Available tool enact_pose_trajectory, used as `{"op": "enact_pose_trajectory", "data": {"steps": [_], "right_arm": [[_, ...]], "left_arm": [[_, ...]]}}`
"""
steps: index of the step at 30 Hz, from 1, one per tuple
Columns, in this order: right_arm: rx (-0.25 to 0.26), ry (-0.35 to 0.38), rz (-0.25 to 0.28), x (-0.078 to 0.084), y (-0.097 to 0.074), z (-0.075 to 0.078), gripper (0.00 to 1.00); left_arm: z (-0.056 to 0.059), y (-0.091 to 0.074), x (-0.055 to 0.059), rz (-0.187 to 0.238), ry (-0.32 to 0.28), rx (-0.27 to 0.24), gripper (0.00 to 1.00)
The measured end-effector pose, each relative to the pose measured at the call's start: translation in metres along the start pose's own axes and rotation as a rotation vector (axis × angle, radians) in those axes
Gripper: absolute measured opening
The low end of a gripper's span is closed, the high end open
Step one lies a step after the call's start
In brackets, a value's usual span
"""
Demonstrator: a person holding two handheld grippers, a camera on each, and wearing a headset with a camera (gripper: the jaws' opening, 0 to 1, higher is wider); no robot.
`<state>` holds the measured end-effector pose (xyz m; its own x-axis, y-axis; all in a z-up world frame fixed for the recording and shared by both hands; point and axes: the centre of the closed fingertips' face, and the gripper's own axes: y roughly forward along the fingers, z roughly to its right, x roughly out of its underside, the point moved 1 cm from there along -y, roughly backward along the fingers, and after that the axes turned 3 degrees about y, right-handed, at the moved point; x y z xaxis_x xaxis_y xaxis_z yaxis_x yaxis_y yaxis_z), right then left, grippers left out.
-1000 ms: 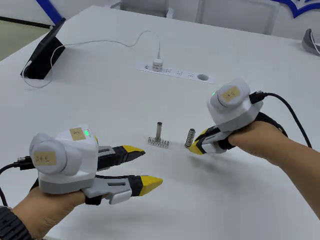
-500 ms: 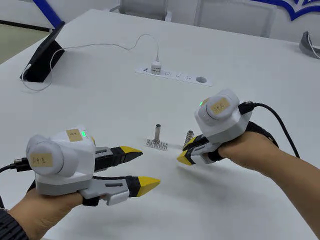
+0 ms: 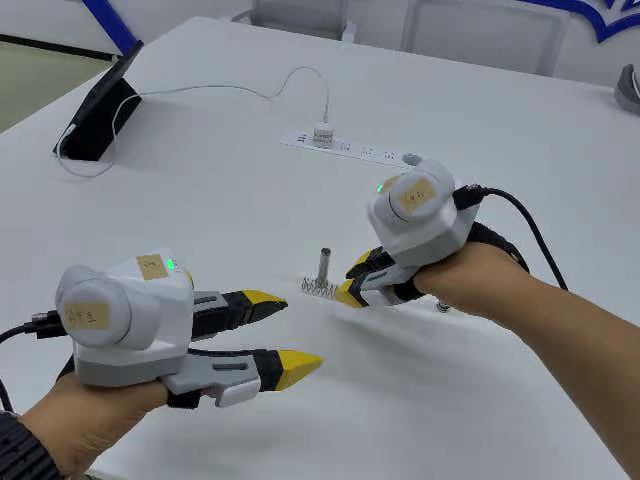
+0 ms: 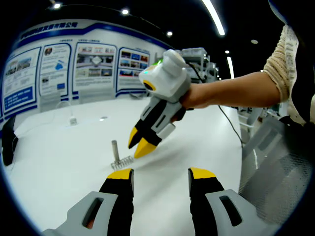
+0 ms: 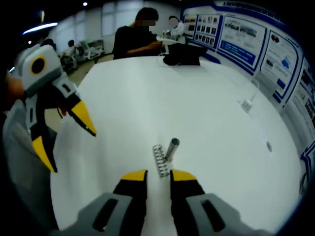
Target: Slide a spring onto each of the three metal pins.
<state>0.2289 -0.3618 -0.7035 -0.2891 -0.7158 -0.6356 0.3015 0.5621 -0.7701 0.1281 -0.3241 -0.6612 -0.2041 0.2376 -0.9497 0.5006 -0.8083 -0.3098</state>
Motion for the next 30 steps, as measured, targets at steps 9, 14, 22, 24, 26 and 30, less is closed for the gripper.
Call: {"op": "enact_pose_trajectory", "data": {"steps": [9, 14, 22, 24, 26, 30], "right_arm": [[-0.018, -0.015, -0.04, 0.002, 0.017, 0.001, 0.19], [-0.026, -0.02, -0.063, 0.005, 0.022, 0.0, 0.19], [-0.047, -0.002, -0.09, 0.012, 0.025, -0.004, 0.16], [-0.047, 0.007, -0.09, 0.012, 0.026, -0.005, 0.16], [-0.05, 0.013, -0.092, 0.012, 0.027, -0.005, 0.16], [-0.056, 0.025, -0.095, 0.012, 0.028, -0.007, 0.13]], "left_arm": [[-0.004, -0.003, 0.003, -0.004, -0.008, -0.009, 0.45], [-0.006, -0.005, 0.005, -0.006, -0.012, -0.013, 0.45], [-0.006, -0.005, 0.006, -0.008, -0.015, -0.016, 0.44], [-0.006, -0.005, 0.006, -0.008, -0.016, -0.015, 0.44], [-0.006, -0.005, 0.006, -0.008, -0.016, -0.015, 0.44], [-0.007, -0.006, 0.006, -0.009, -0.014, -0.016, 0.44]]}}
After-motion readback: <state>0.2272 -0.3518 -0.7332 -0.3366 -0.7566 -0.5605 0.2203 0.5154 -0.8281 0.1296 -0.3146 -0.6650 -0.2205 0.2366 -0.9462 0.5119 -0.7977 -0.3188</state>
